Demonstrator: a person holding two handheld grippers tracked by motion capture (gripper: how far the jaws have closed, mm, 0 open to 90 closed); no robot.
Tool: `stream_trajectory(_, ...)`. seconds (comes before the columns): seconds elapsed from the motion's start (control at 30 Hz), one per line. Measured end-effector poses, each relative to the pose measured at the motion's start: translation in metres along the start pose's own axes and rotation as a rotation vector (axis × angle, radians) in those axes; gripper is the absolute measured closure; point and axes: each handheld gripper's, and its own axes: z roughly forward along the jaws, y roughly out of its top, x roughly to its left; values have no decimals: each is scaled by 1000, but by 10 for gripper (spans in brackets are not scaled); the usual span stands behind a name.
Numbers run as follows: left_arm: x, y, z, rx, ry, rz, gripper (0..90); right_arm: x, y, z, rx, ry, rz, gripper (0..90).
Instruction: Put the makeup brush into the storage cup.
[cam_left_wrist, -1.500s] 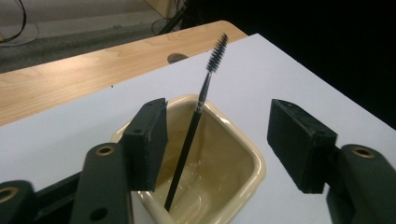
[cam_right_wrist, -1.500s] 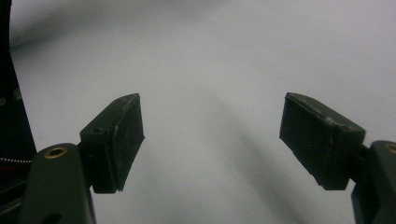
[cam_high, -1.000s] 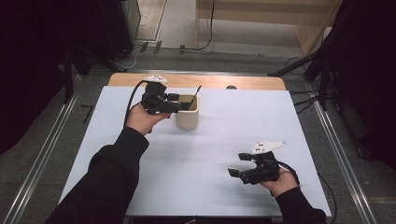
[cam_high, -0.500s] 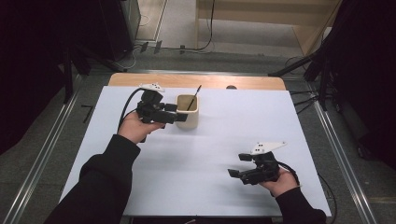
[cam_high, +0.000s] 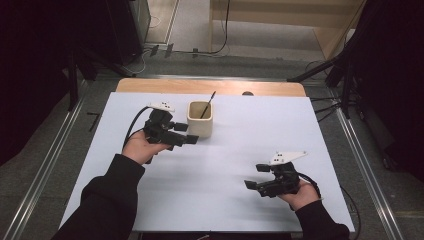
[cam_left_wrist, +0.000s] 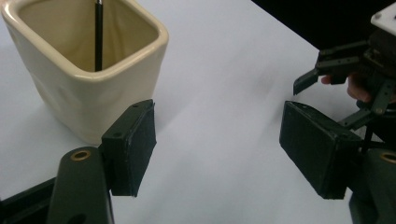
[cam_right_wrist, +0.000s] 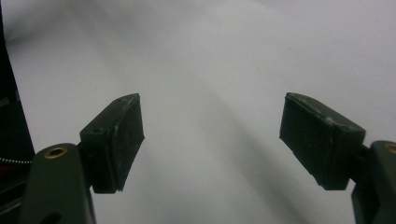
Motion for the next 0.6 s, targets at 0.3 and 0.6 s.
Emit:
stream_trajectory(0.3,-2,-14,2,1,1,2,258,-1,0,0,4,-2,2,226)
stream_trajectory(0.6,-6,-31,7,30,-7,10,261,-2,0,0,1,-3,4,226)
